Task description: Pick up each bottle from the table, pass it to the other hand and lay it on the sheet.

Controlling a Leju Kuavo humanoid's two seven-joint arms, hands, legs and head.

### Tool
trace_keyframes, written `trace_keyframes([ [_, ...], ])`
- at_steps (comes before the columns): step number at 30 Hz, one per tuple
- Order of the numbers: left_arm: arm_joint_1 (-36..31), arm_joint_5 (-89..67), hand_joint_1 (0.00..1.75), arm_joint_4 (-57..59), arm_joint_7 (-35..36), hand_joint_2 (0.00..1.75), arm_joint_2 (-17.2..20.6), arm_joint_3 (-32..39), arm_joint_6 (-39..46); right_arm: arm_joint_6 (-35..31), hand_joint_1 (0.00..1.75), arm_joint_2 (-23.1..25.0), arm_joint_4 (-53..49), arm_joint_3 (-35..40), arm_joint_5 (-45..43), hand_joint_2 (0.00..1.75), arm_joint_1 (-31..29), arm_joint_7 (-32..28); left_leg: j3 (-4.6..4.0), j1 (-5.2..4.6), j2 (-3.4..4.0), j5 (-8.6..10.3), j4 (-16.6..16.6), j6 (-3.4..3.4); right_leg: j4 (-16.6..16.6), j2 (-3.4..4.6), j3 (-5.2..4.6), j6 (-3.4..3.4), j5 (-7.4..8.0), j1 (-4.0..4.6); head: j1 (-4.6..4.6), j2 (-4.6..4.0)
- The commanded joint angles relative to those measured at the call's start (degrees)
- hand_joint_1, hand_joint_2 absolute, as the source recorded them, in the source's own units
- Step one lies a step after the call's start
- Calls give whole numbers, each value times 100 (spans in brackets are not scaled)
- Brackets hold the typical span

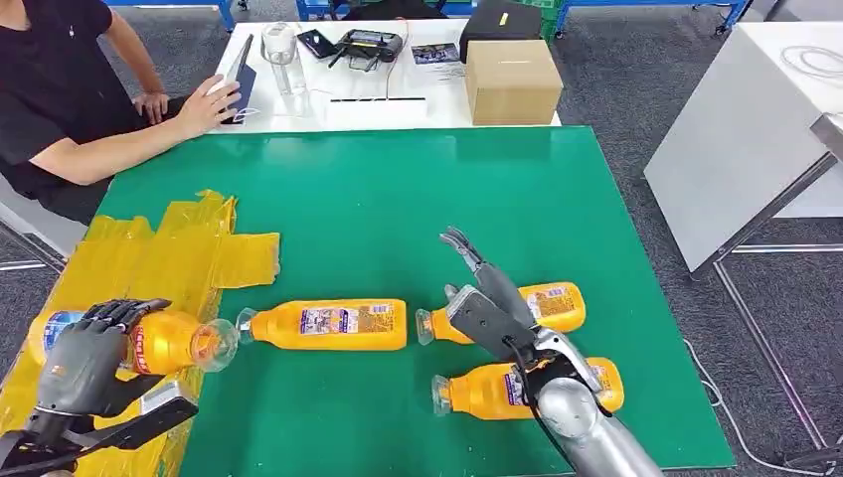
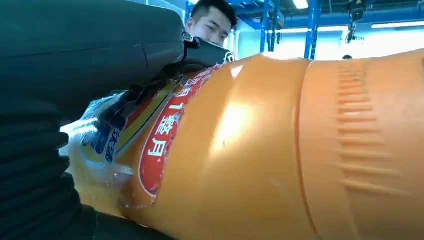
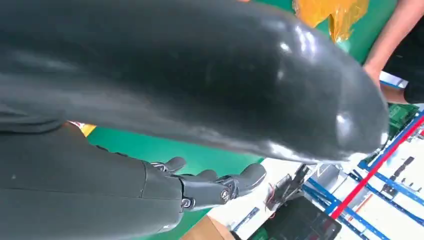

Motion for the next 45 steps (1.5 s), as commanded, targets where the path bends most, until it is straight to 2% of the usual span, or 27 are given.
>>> trace_keyframes([
  [1, -112, 248, 175, 781, -160, 175, 1155, -195, -858, 139, 0, -127, 287, -17, -151, 0, -444, 11, 8, 0, 0, -1, -1, 1, 2, 2, 6, -3, -1, 1, 0, 0],
  [4, -13, 430, 175, 896, -336, 175, 1380, -235, -1037, 169, 0, -83, 442, 12, -177, 0, -592, 0, 13, -1, 6, 1, -5, -1, 3, 9, 6, -5, 1, 0, -2, 0],
  [15, -69, 397, 175, 1252, -307, 175, 1070, -901, -1008, 238, 0, 176, 860, 222, -163, 0, -1001, 29, 14, -1, 5, 5, -13, 2, -5, 7, 12, 2, 4, 1, 0, 0],
  [24, -64, 305, 175, 1444, -156, 175, 959, -1176, -896, 265, 0, 331, 1123, 349, -130, 0, -1219, 50, 19, -5, 8, 5, -16, 0, -7, 10, 14, -1, 5, -3, 0, 0],
  [36, -81, 302, 175, 1455, -146, 175, 950, -1182, -893, 269, 0, 334, 1136, 354, -125, 0, -1225, 53, 13, -1, -2, 4, -10, 3, -4, -1, 14, 2, 2, -1, 0, 0],
  [40, -192, 249, 175, 1675, -49, 175, 862, -1310, -903, 291, 0, 425, 1282, 409, -101, 0, -1318, 64, 16, -1, -3, 6, -11, 3, -6, -2, 17, 1, 4, 0, 0, 0],
  [45, -293, 242, 175, 2125, 113, 175, 931, -1432, -957, 325, 0, 516, 1412, 541, -64, 0, -1428, 69, 11, -4, 2, 5, -12, -1, -1, 2, 9, 0, 3, -3, -2, 0],
])
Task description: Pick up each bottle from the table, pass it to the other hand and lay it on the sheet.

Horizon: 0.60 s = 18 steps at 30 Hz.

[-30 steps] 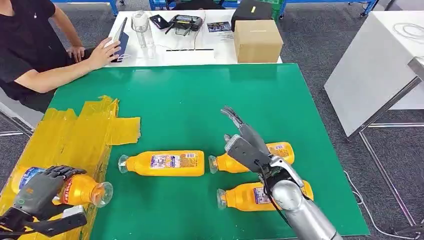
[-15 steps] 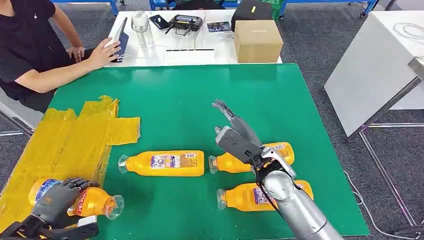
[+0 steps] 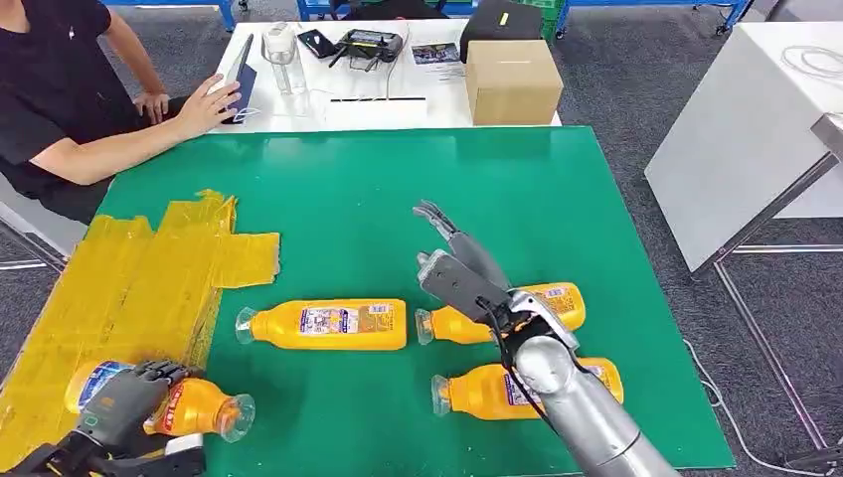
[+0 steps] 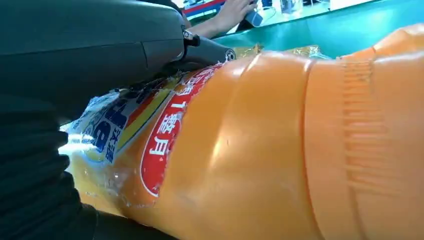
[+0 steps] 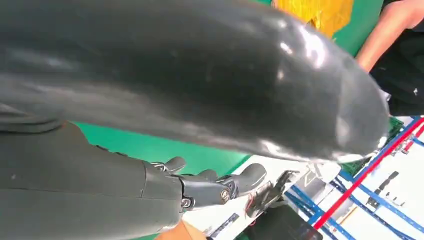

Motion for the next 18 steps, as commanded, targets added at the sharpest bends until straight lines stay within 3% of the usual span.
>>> trace_keyframes([
  [1, -294, -4, 175, 970, 186, 175, -215, -294, -64, 63, 0, 153, 607, 311, 33, 0, -455, 34, 20, -7, 6, 3, -15, 3, -7, 9, 13, 0, 3, -6, 0, 0],
  [4, -281, 53, 175, 1056, 194, 175, -202, -289, -98, 65, 0, 182, 670, 361, 37, 0, -501, 34, 26, -6, 10, 2, -17, 3, -8, 16, 16, -1, 5, -5, -2, 0],
  [5, -279, 68, 0, 1053, 188, 0, -161, -313, -119, 61, 0, 184, 692, 374, 36, 0, -518, 33, 19, -5, 7, 2, -12, 3, -3, 12, 10, 0, 3, -5, 0, 0],
  [18, -366, 406, 0, 1144, 328, 0, 66, -413, -519, 117, 0, 275, 956, 509, 40, 0, -688, 52, 23, -4, 6, 6, -11, -2, 4, 12, 12, 0, 4, -4, 0, 0],
])
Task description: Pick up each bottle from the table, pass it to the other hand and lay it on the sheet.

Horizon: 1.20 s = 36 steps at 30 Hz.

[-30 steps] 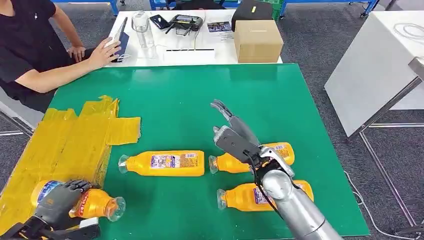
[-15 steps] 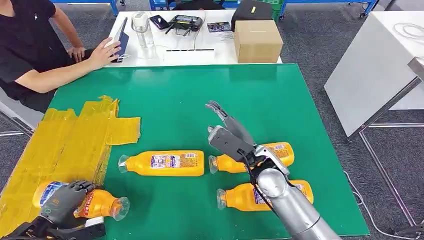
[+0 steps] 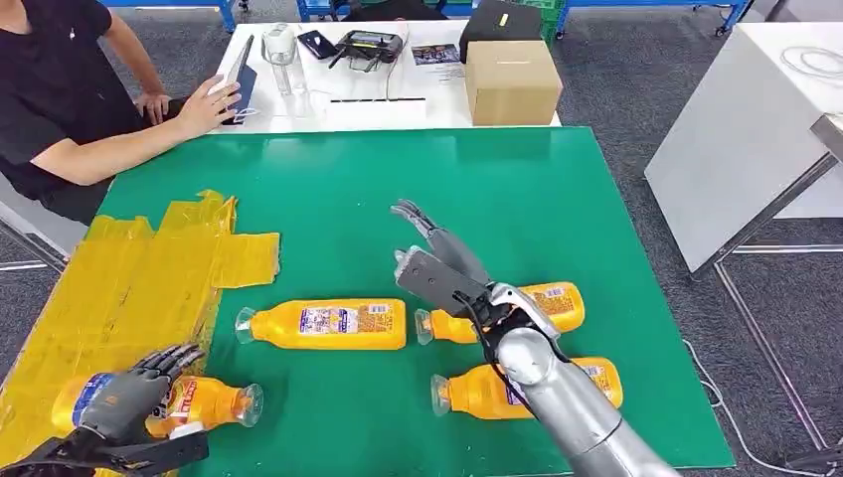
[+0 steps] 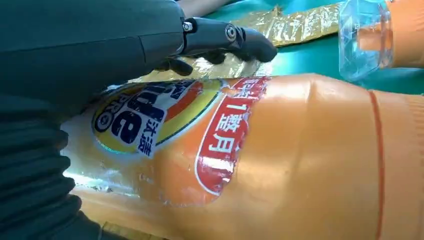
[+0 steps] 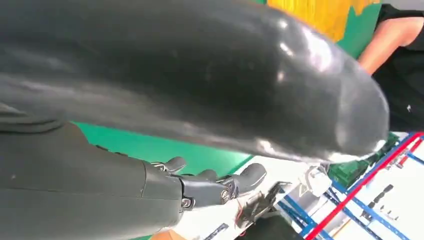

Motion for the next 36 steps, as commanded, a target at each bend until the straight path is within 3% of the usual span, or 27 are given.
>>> trace_keyframes([
  [1, -53, 135, 0, 459, 28, 0, 40, -226, -148, 53, 0, 45, 610, 274, -10, 0, -403, 28, 12, -5, 8, 1, -8, 3, -3, 10, 6, 1, 2, -5, 0, 0],
  [6, 10, 759, 0, 273, -275, 0, -194, 61, -259, 95, 0, 100, 848, 413, 12, 0, -497, 42, 17, -6, 13, 1, -10, 3, -3, 16, 8, 1, 4, -6, 0, 0],
  [7, 24, 882, 0, 217, -344, 0, -270, 138, -281, 102, 0, 105, 889, 436, 26, 175, -509, 49, 14, -5, 9, 1, -8, 2, 0, 12, 6, 1, 3, -5, 0, 0],
  [14, 86, 2402, 0, -597, -986, 0, -1513, 1330, -947, 157, 0, 141, 1424, 758, 349, 175, -698, 158, 10, -6, 6, 6, -6, 0, 0, 5, 6, 4, 4, -6, 2, 0],
  [20, -34, 3389, 0, -868, -1106, 0, -2219, 1923, -1574, 195, 0, 121, 1787, 912, 561, 175, -873, 249, 5, -8, -1, 7, -3, 1, 0, -2, 4, 4, 4, -6, 2, 0],
  [29, -89, 3701, 0, -880, -1103, 0, -2381, 2064, -1767, 214, 0, 107, 1856, 950, 645, 175, -919, 298, 4, -6, -2, 6, -1, -2, 2, -4, -1, 1, 2, -6, 2, 0],
  [36, -351, 4182, 0, -867, -931, 0, -2638, 2115, -1943, 246, 0, 266, 2550, 1222, 1334, 175, -1267, 482, 1, -7, -4, 9, 1, 2, 4, -6, -2, 4, 5, -6, 2, 0],
])
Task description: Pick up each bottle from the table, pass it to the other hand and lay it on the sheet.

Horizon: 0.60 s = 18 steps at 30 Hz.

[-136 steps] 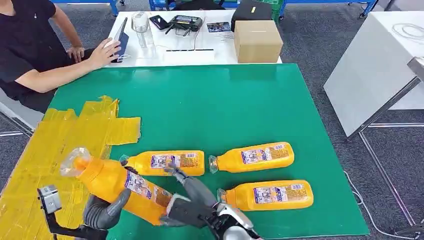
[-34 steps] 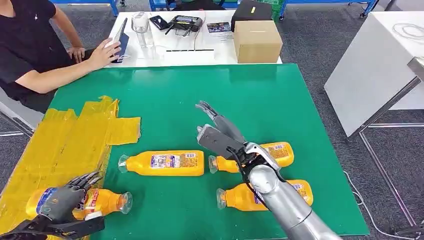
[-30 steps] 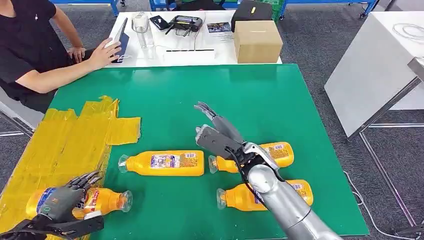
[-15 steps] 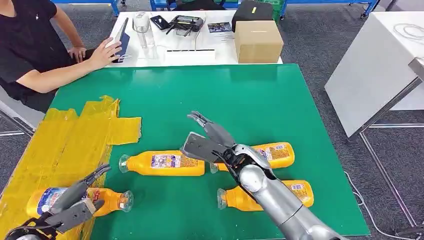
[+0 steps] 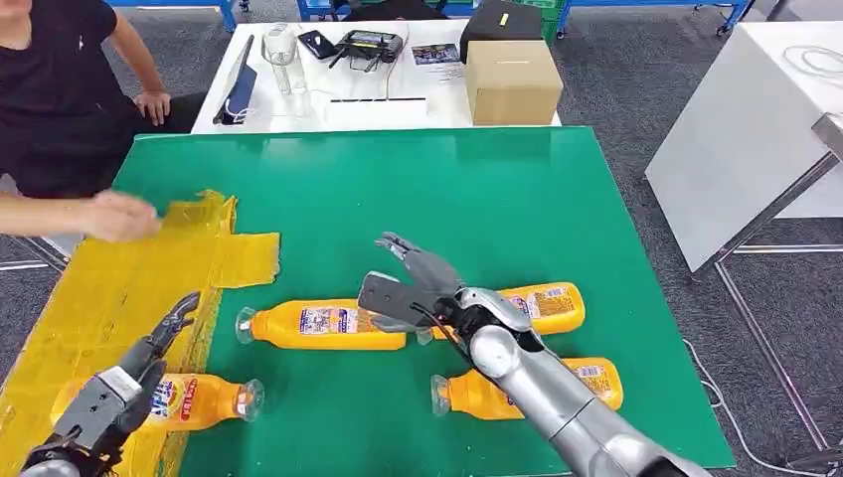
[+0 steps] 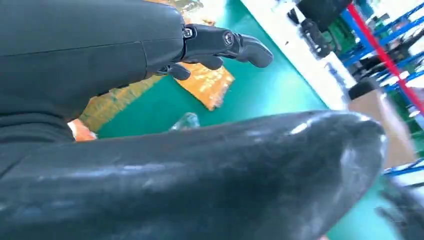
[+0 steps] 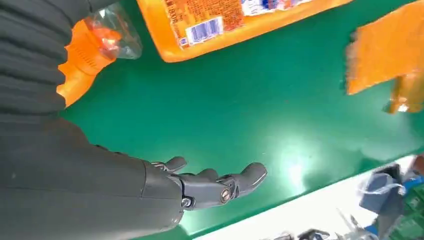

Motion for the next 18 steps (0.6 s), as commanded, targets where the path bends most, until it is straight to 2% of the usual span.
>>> trace_keyframes([
  [1, -394, 279, 0, 139, 162, 0, -494, 194, -122, 46, 0, 143, 1107, 483, 485, 175, -646, 123, 2, -3, 3, 3, -1, 4, -1, 6, 0, 2, 4, -2, 0, 0],
  [9, -429, 309, 0, 200, 152, 0, -470, 165, -159, 114, 0, 197, 1243, 539, 582, 175, -715, 148, 3, -5, 0, 3, -2, 6, -1, 2, 2, 1, 1, -4, 0, 0],
  [18, -869, 305, 0, 583, 134, 0, -506, -141, -168, 275, 0, 751, 2153, 977, 915, 175, -917, 66, 7, -4, -5, 8, -6, 7, -4, -3, 4, 0, 4, -4, -2, 0],
])
